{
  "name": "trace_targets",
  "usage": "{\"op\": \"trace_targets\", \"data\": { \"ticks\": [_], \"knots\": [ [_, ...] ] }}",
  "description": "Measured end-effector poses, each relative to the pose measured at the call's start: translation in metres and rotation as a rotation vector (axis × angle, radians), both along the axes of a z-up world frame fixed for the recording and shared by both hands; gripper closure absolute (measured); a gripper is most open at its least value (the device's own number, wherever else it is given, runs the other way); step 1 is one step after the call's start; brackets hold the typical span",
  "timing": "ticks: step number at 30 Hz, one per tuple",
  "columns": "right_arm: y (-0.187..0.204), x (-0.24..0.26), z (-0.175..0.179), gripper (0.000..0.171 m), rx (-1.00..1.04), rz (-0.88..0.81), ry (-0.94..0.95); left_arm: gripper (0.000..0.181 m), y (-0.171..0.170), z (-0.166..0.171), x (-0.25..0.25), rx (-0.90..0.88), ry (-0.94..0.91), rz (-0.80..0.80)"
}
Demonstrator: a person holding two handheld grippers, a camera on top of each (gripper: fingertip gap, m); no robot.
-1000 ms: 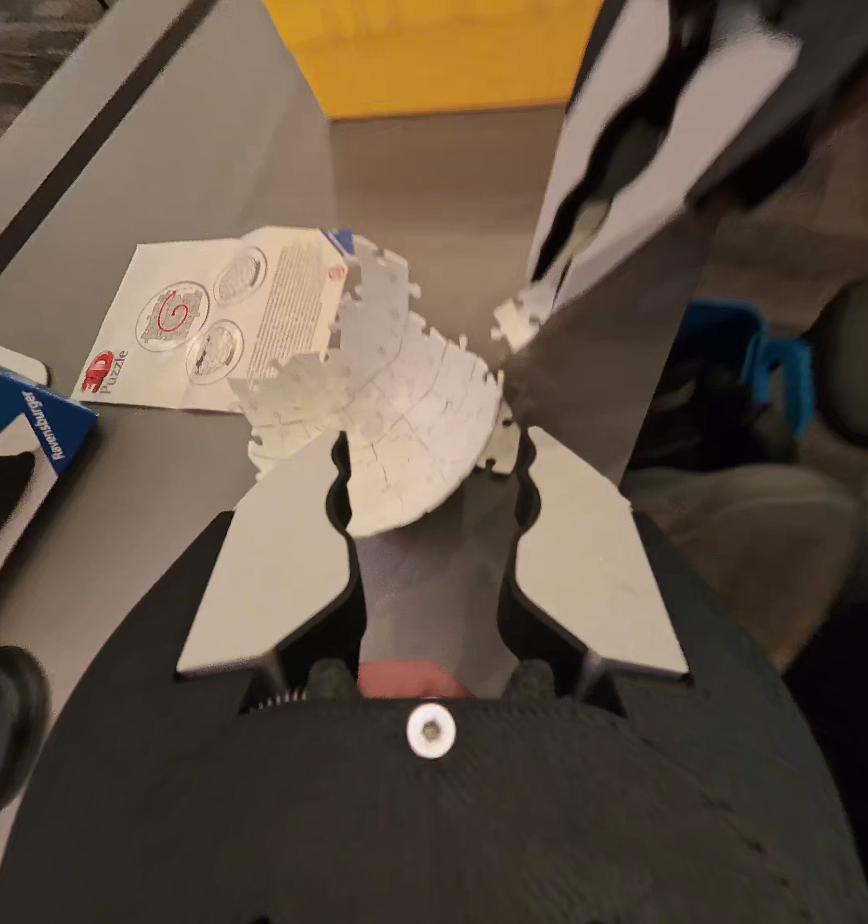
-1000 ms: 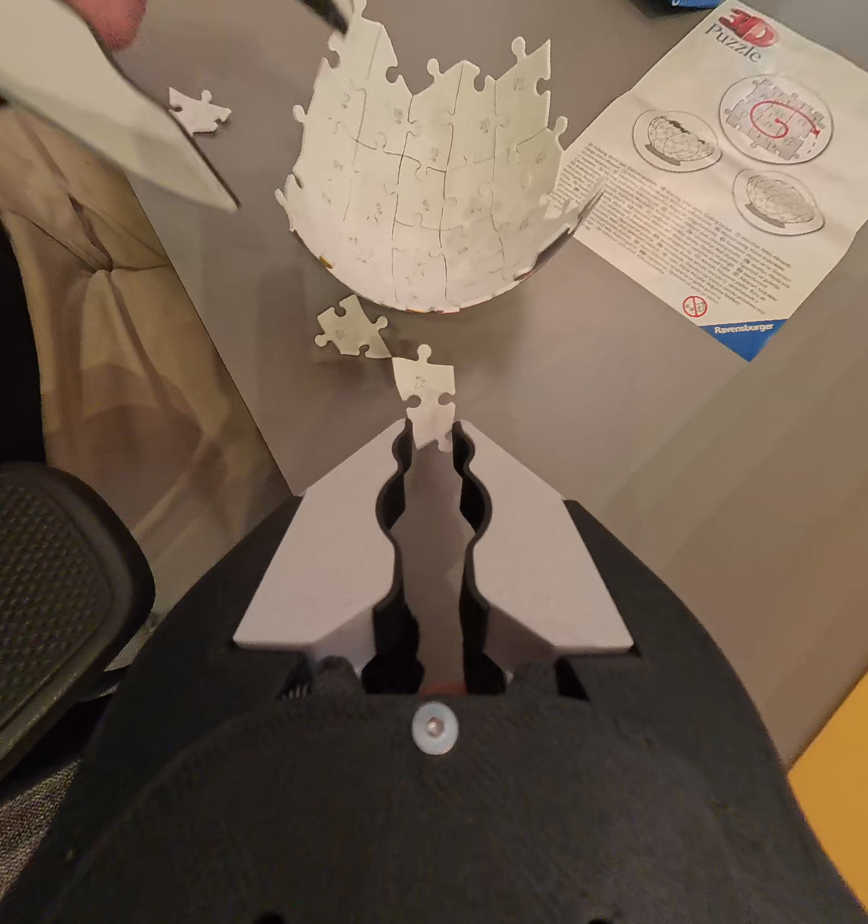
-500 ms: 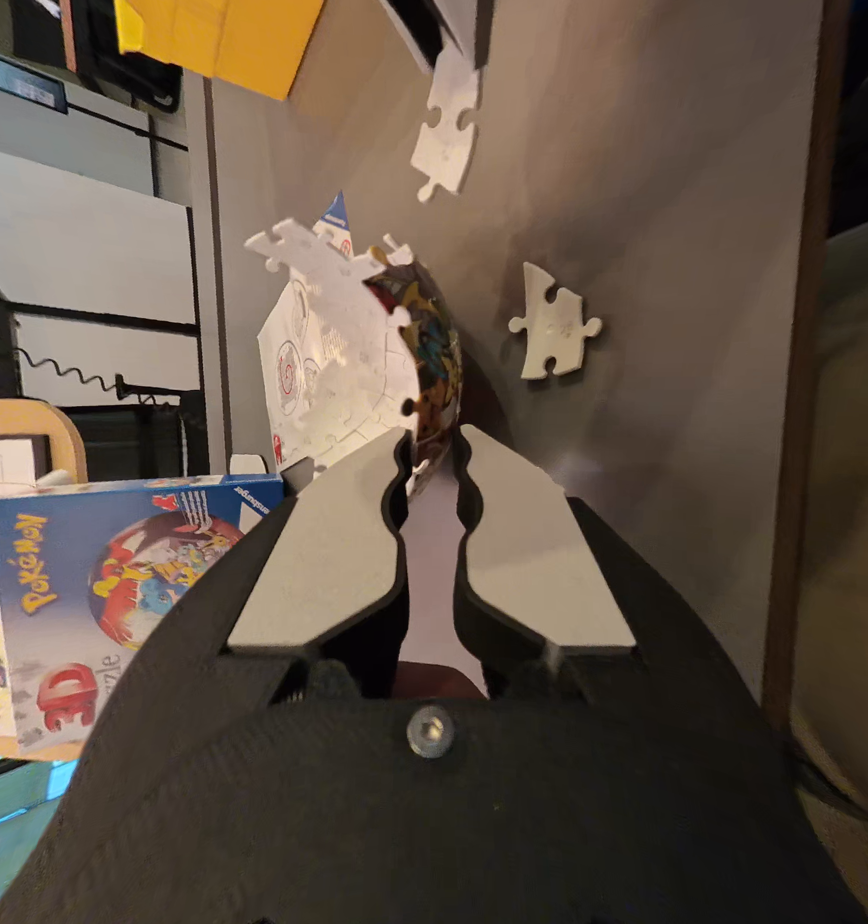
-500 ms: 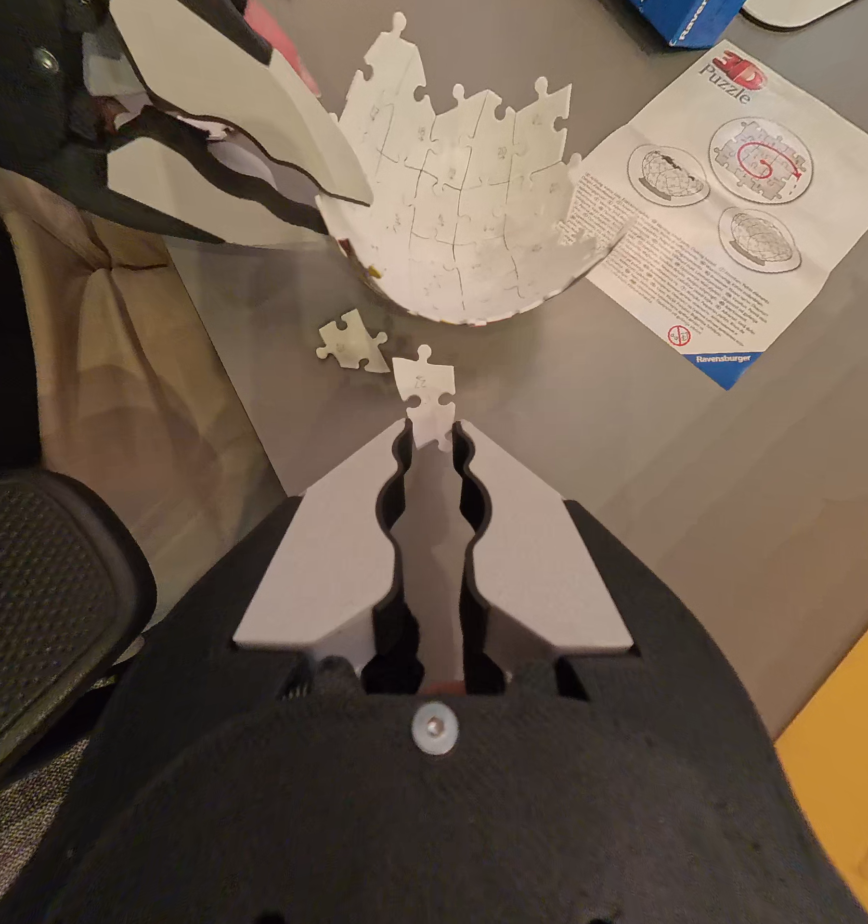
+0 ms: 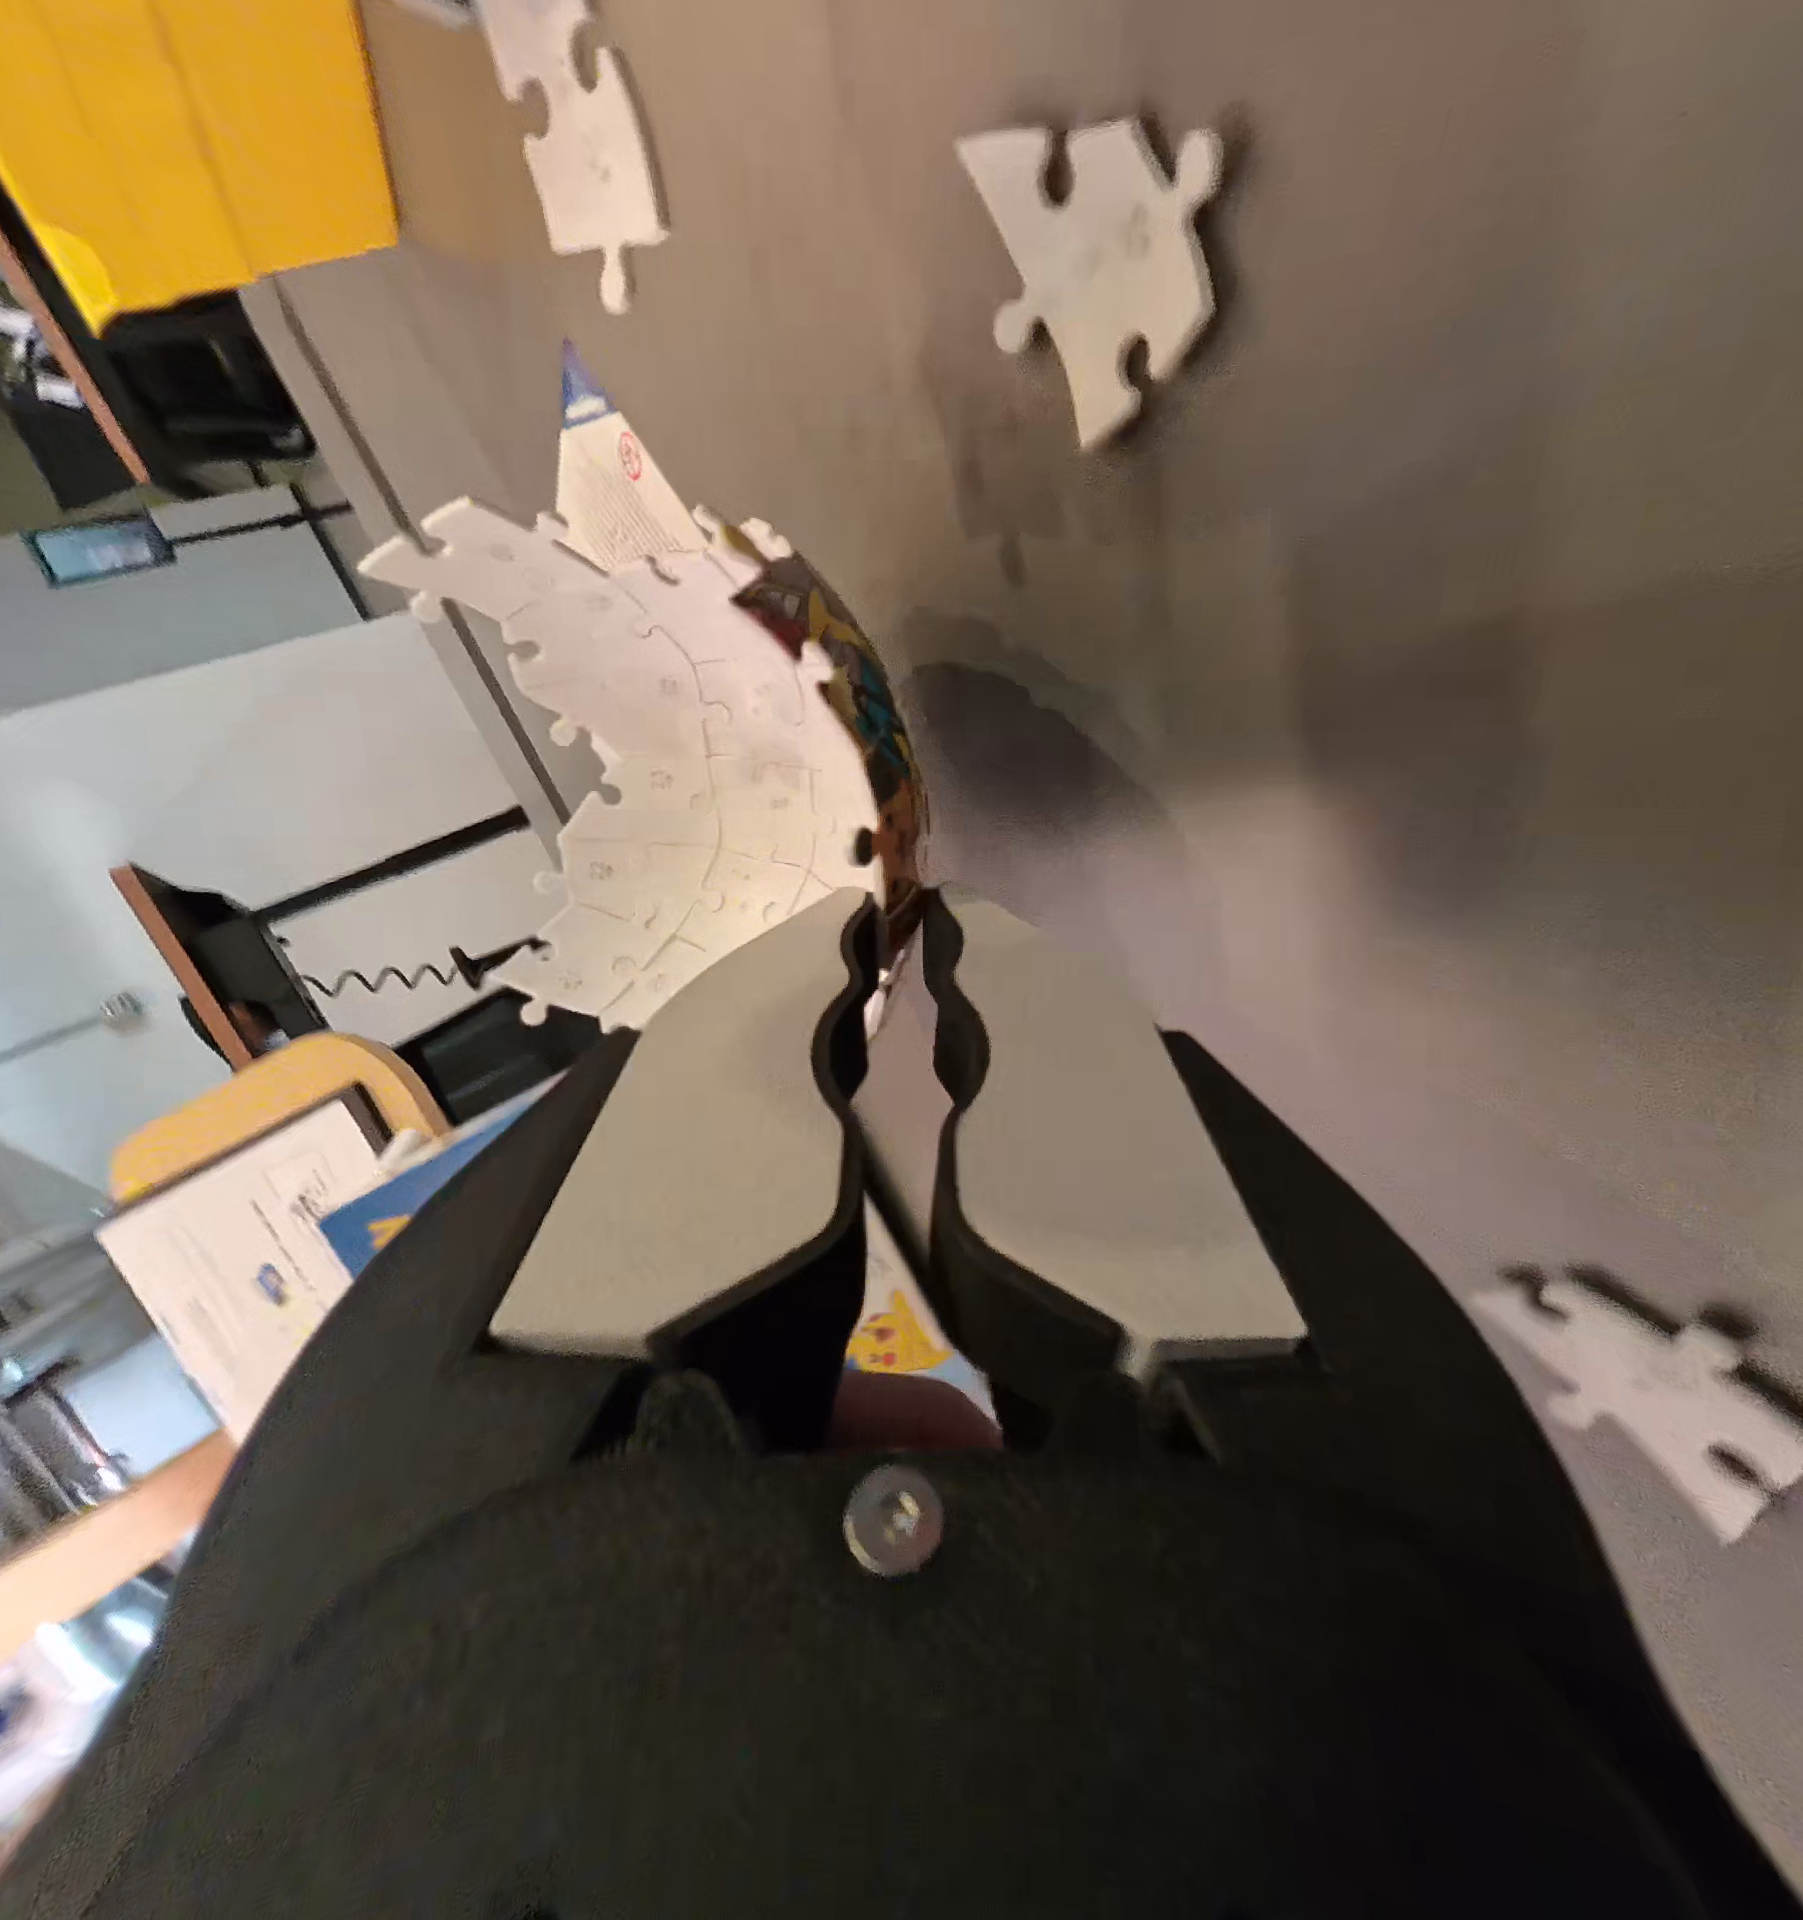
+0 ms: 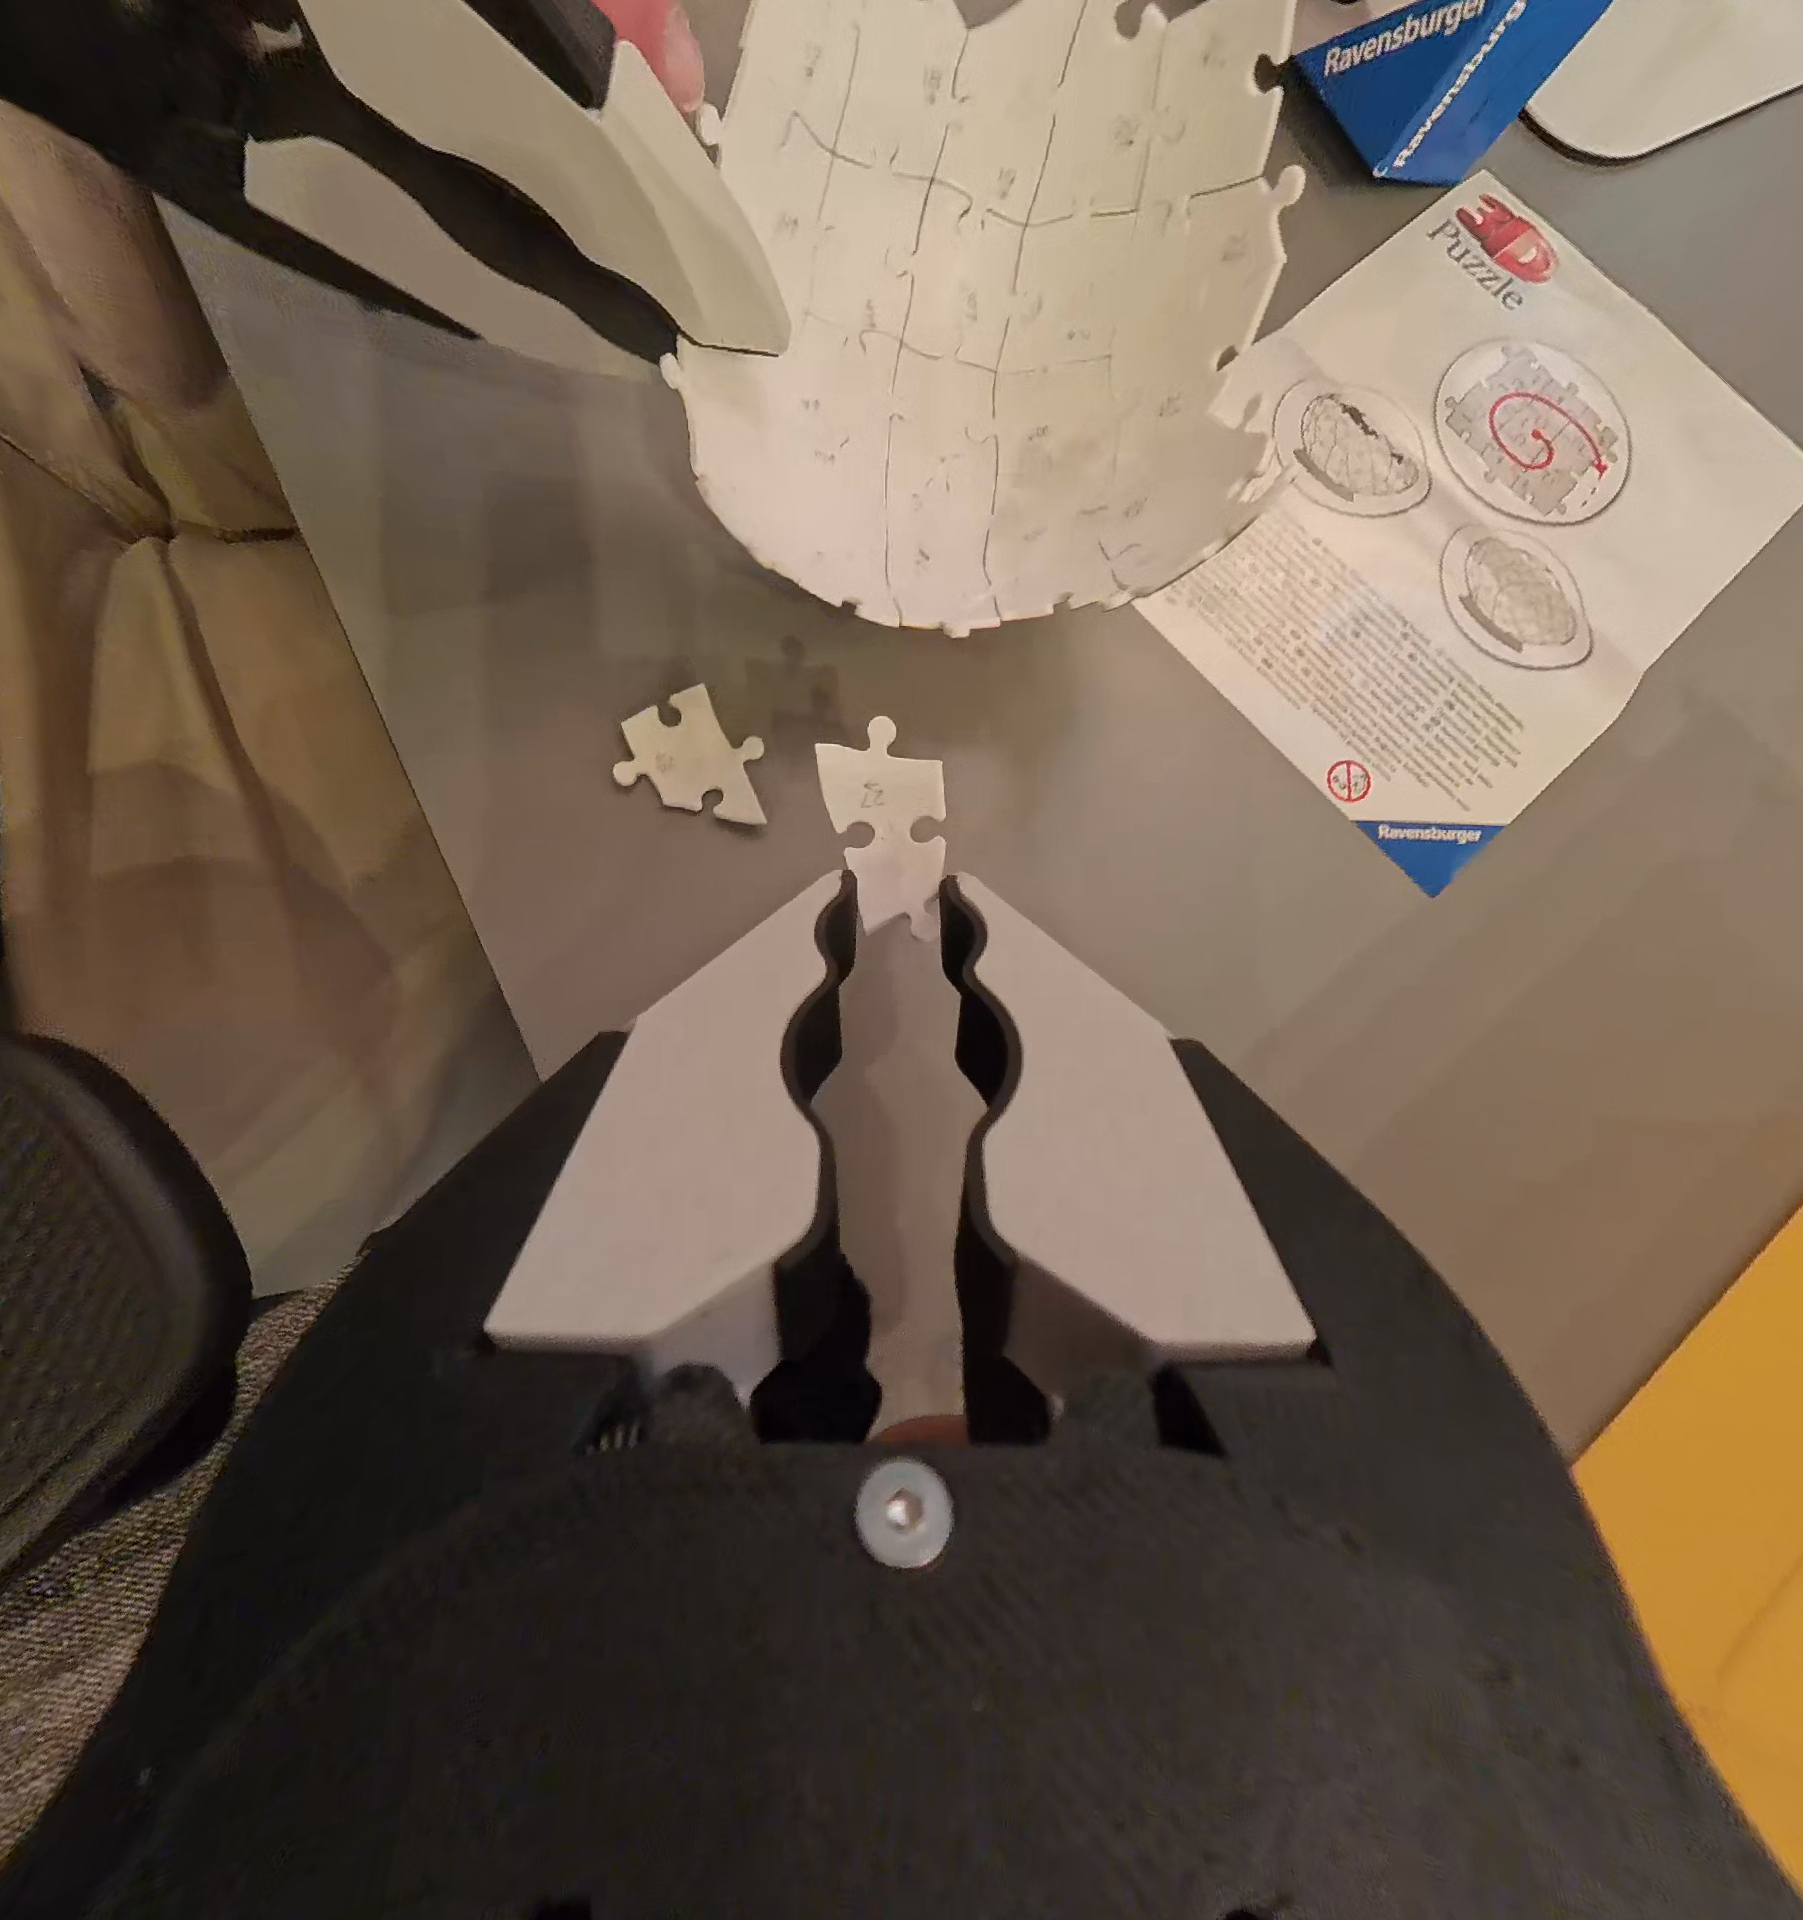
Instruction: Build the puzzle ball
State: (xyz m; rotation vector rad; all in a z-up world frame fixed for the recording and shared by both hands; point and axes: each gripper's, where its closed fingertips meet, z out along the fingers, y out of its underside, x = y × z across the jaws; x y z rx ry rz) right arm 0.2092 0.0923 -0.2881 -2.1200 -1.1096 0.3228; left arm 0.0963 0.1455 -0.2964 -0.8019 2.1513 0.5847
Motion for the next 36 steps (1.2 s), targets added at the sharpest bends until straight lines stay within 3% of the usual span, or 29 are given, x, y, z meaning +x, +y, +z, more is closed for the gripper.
{"op": "trace_targets", "data": {
  "ticks": [12,36],
  "knots": [
    [0.015,-0.019,-0.003,0.157,-0.012,0.030,-0.066,0.176,0.015,0.006,-0.023,0.098,0.394,-0.078],
    [0.036,-0.055,-0.022,0.157,-0.102,-0.095,-0.101,0.177,0.017,0.014,-0.044,0.138,0.709,0.010]
  ]
}}
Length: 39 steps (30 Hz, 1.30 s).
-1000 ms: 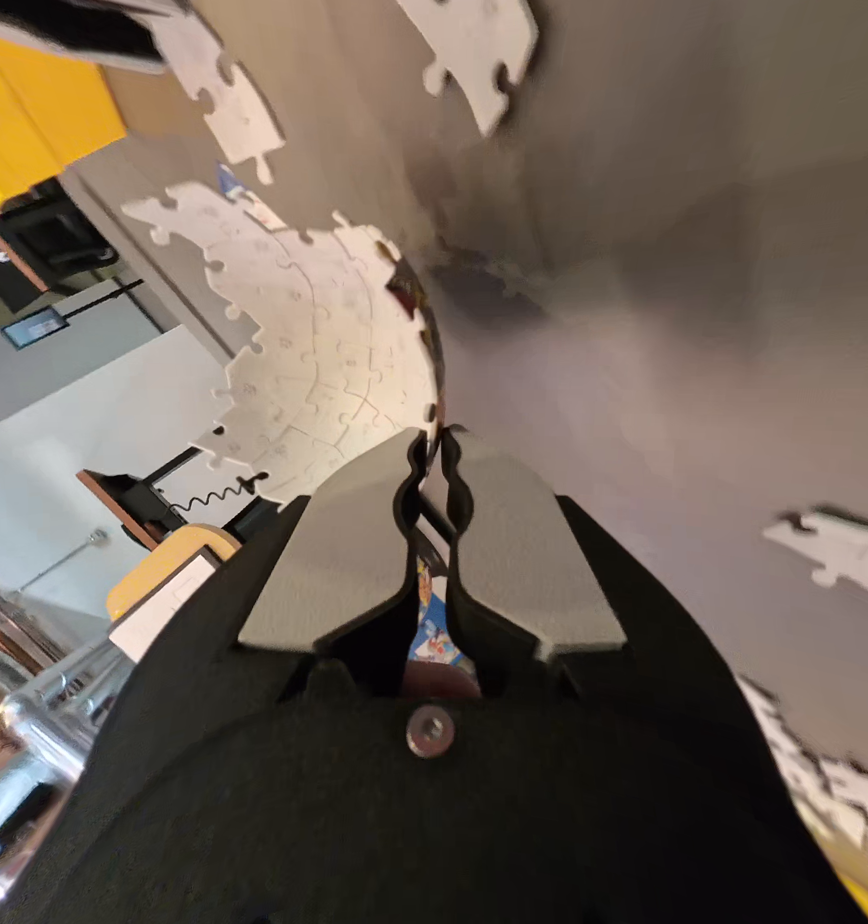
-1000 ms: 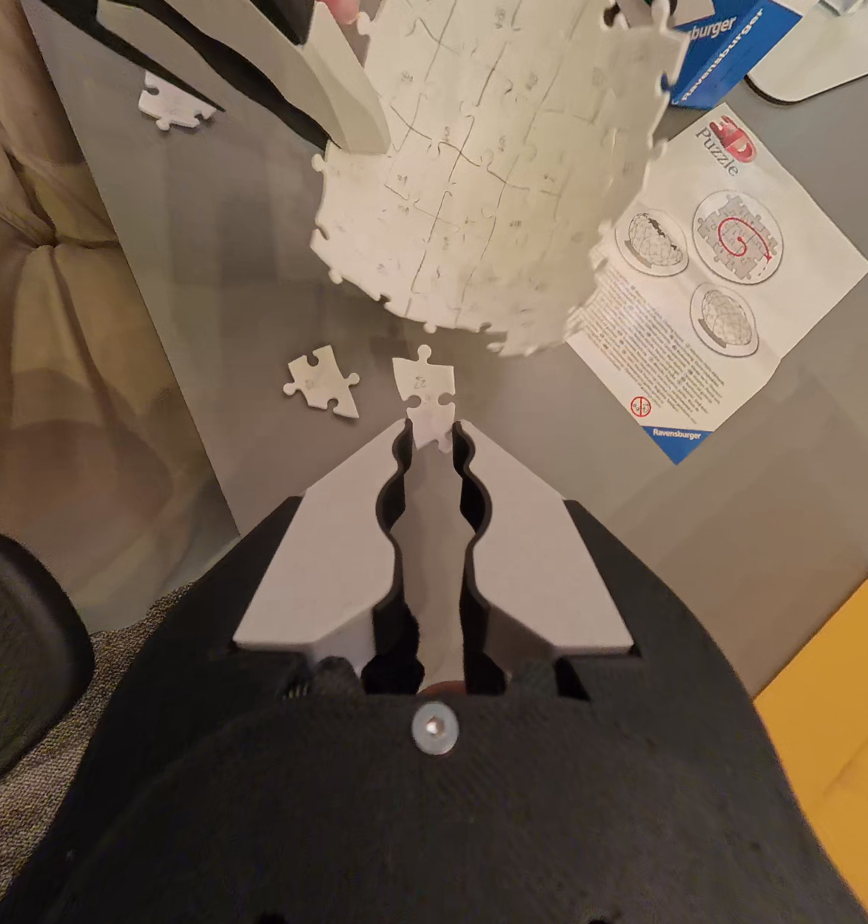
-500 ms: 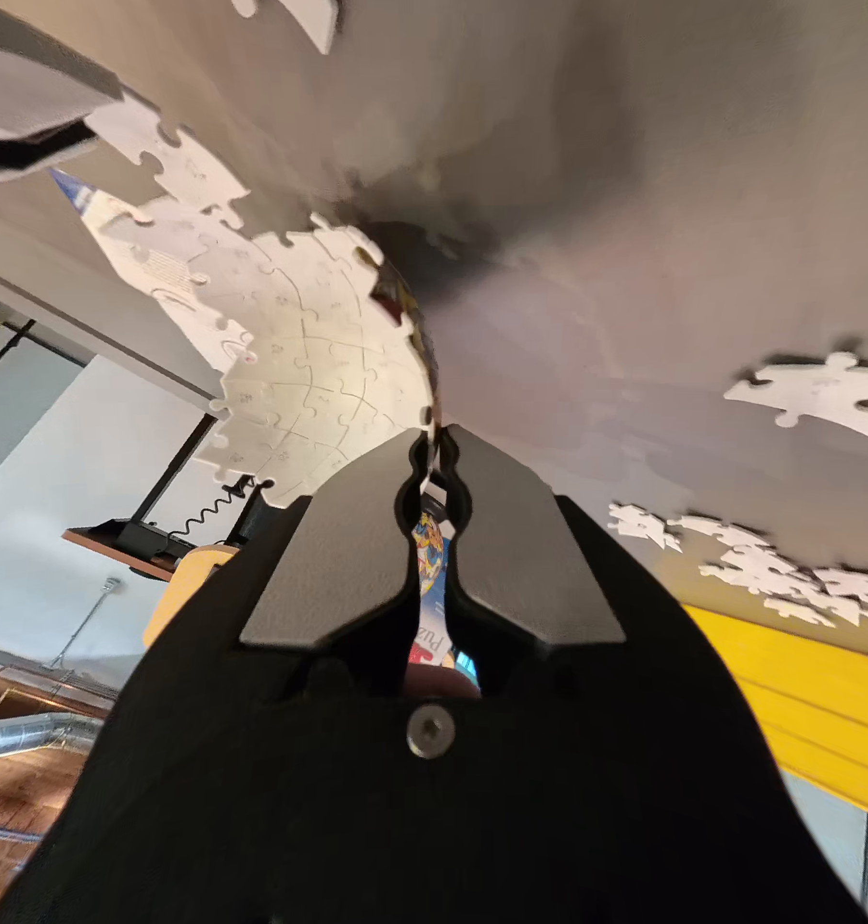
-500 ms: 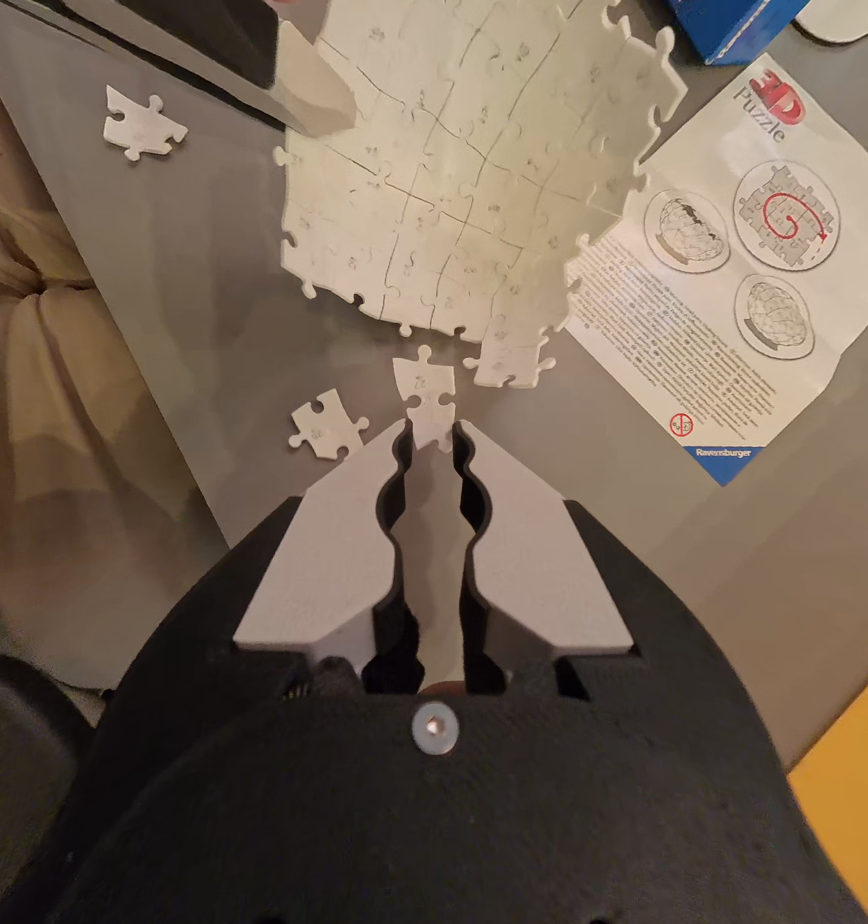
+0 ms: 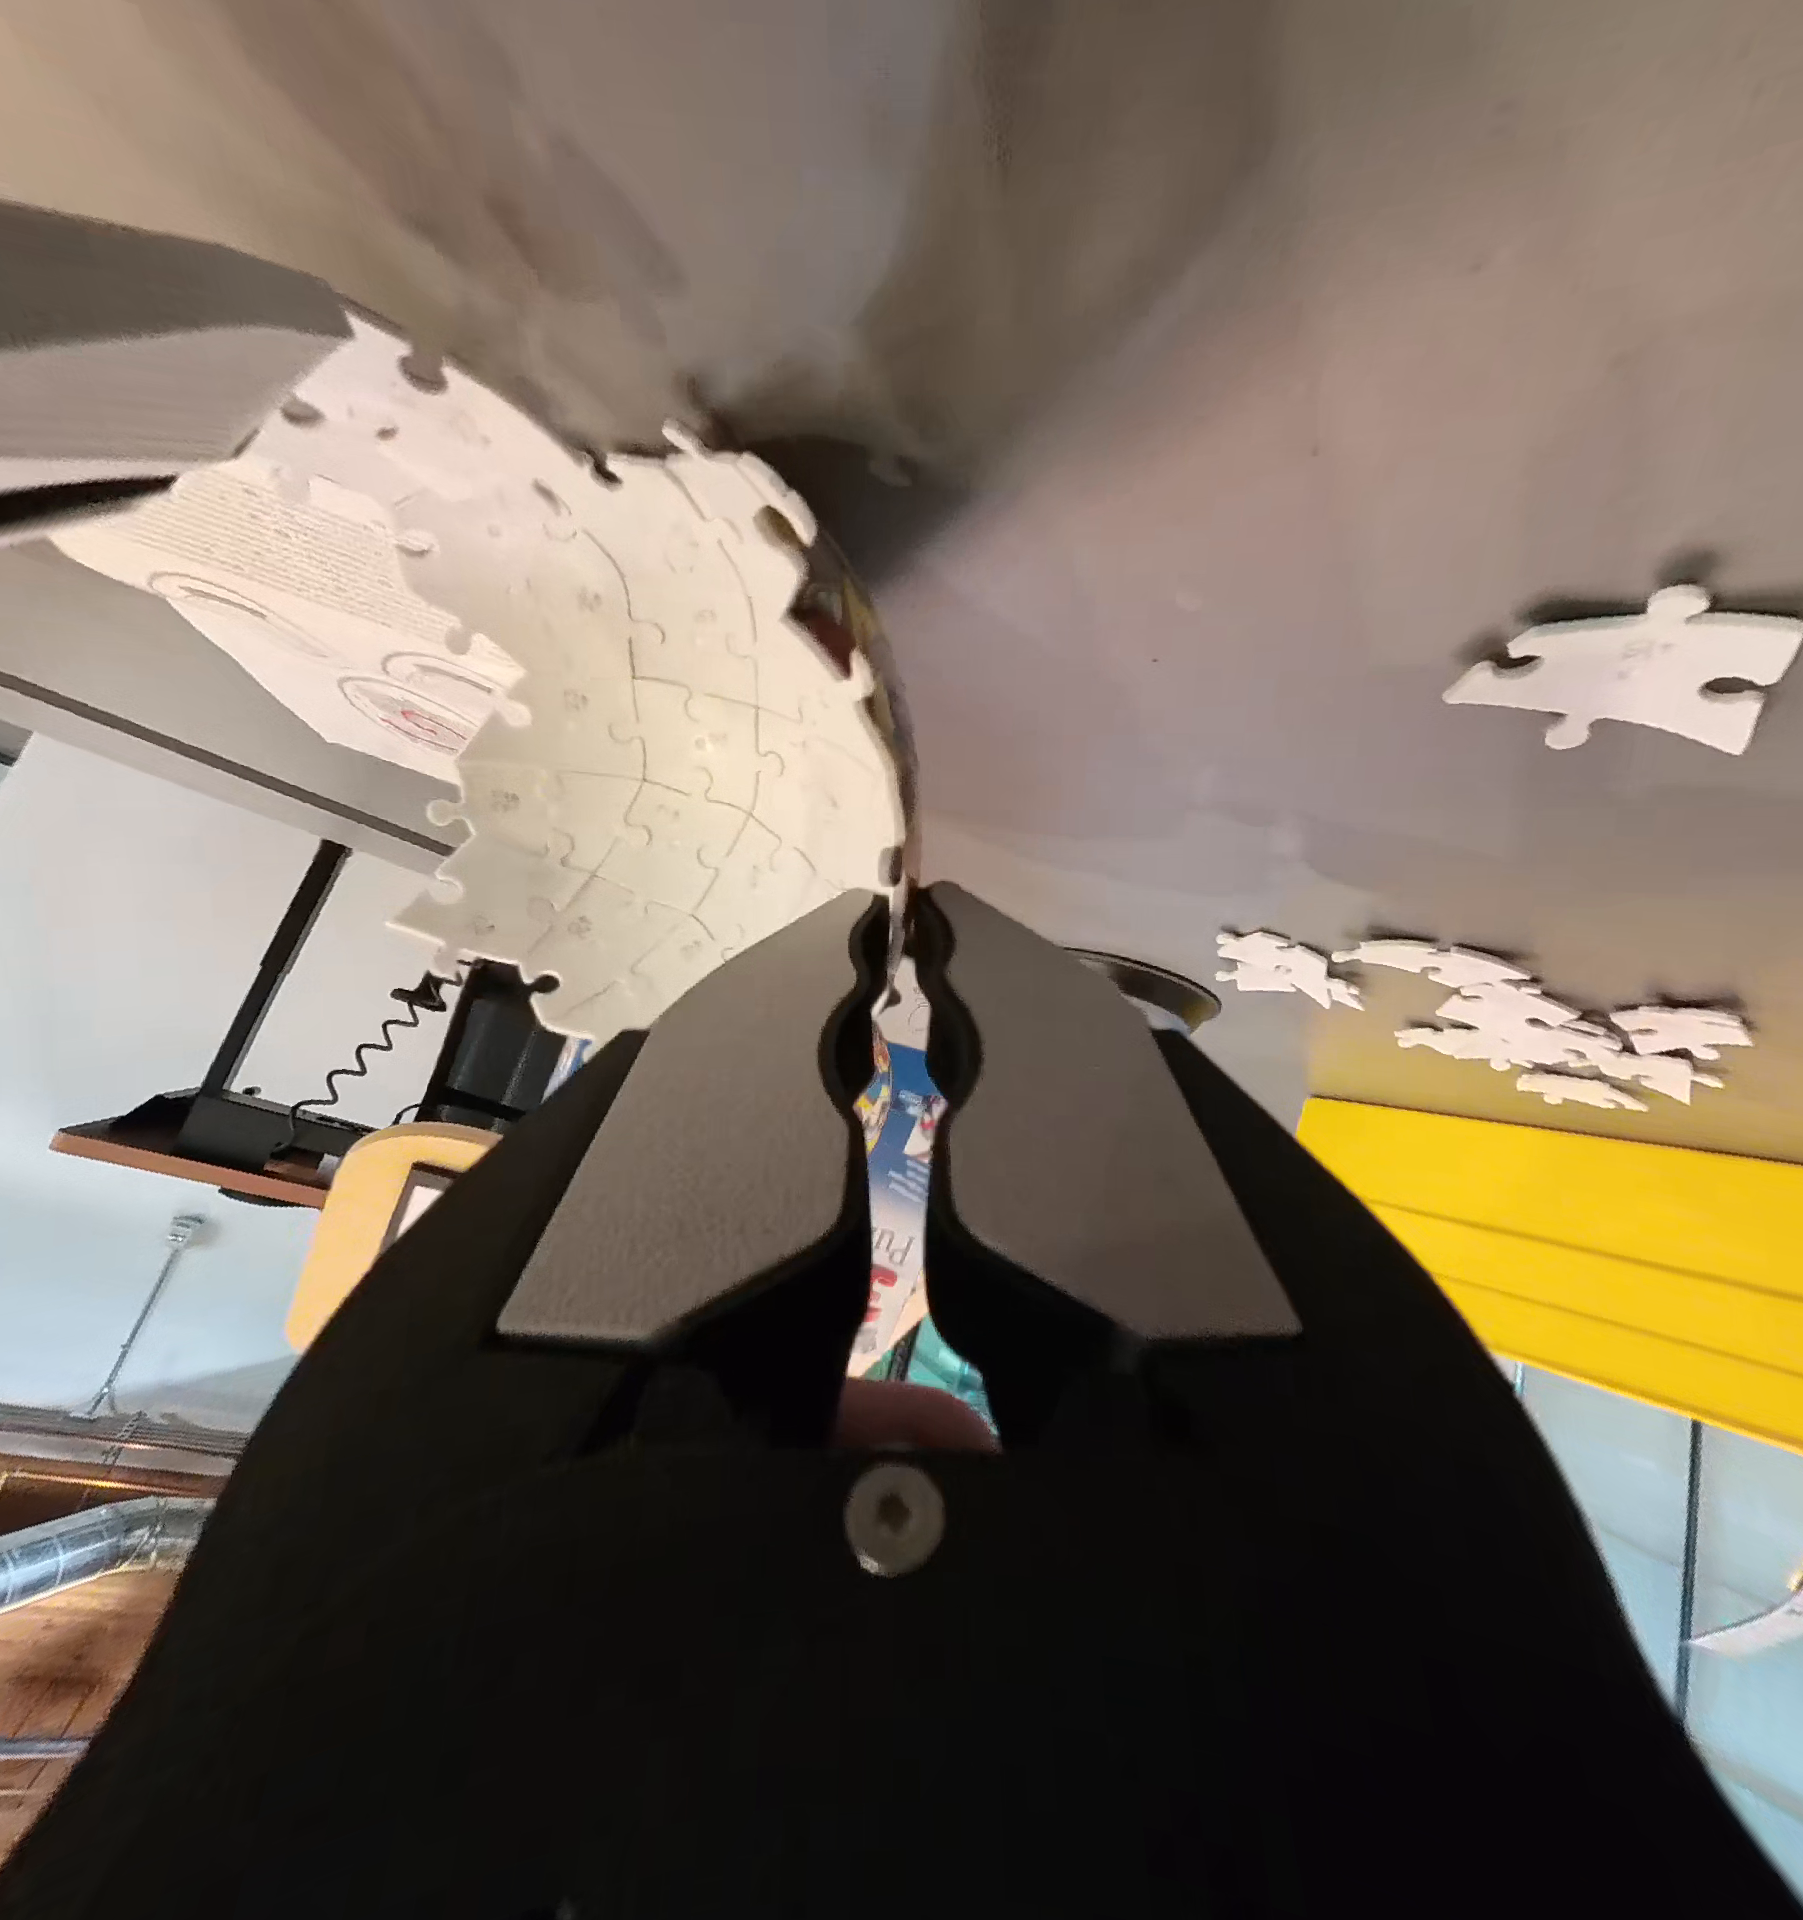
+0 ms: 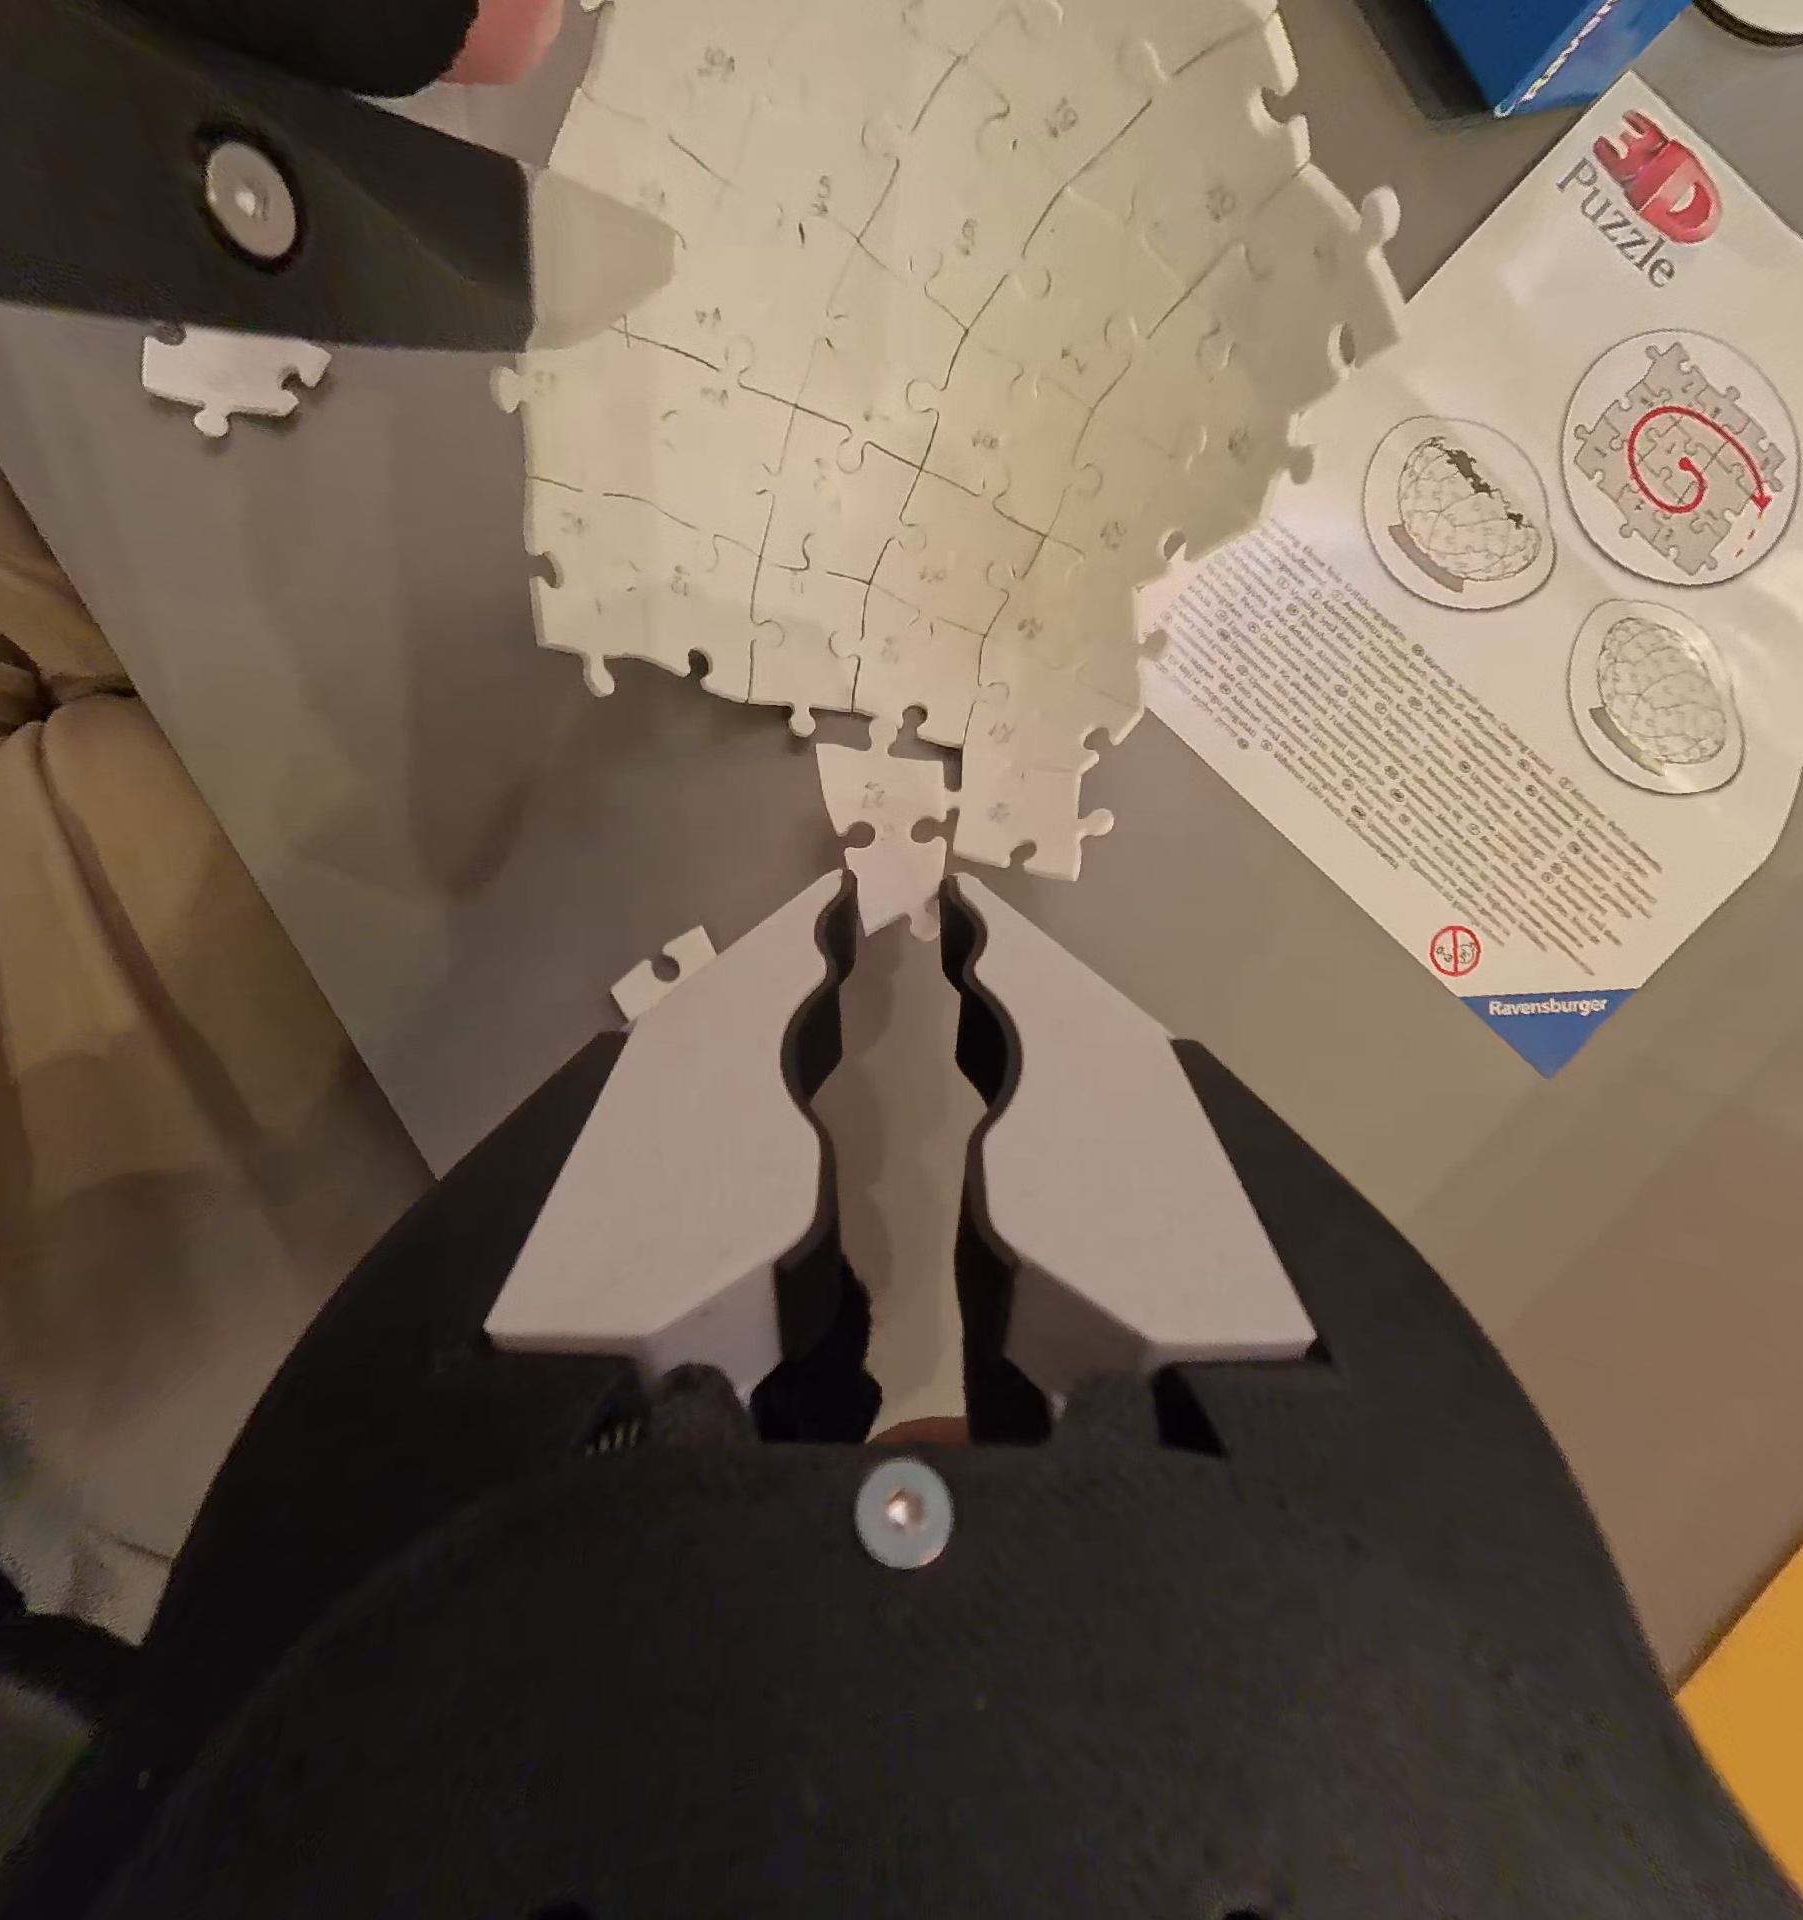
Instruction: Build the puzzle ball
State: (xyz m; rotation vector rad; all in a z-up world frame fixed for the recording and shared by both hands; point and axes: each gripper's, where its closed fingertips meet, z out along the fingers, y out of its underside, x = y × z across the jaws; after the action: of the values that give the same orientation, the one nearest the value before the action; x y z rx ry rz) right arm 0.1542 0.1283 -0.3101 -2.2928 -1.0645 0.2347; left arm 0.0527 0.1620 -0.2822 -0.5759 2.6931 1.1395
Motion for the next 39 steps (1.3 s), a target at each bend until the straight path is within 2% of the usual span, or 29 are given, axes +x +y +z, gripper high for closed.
{"op": "trace_targets", "data": {
  "ticks": [16,19,21,27,39],
  "knots": [
    [0.005,-0.010,-0.016,0.157,-0.051,-0.055,-0.007,0.177,-0.003,0.003,-0.001,0.003,0.060,0.024],
    [0.005,-0.010,-0.015,0.149,-0.038,-0.067,-0.006,0.177,-0.003,0.004,-0.001,0.005,0.060,0.024],
    [0.005,-0.008,-0.012,0.151,-0.018,-0.065,-0.016,0.177,-0.003,0.004,-0.001,0.006,0.059,0.025],
    [-0.002,-0.019,-0.007,0.152,0.000,0.004,0.000,0.177,-0.004,0.004,-0.002,0.008,0.069,0.025],
    [0.003,-0.027,-0.023,0.160,0.034,0.059,0.005,0.177,-0.008,0.004,-0.003,0.005,0.078,0.016]
  ]
}}
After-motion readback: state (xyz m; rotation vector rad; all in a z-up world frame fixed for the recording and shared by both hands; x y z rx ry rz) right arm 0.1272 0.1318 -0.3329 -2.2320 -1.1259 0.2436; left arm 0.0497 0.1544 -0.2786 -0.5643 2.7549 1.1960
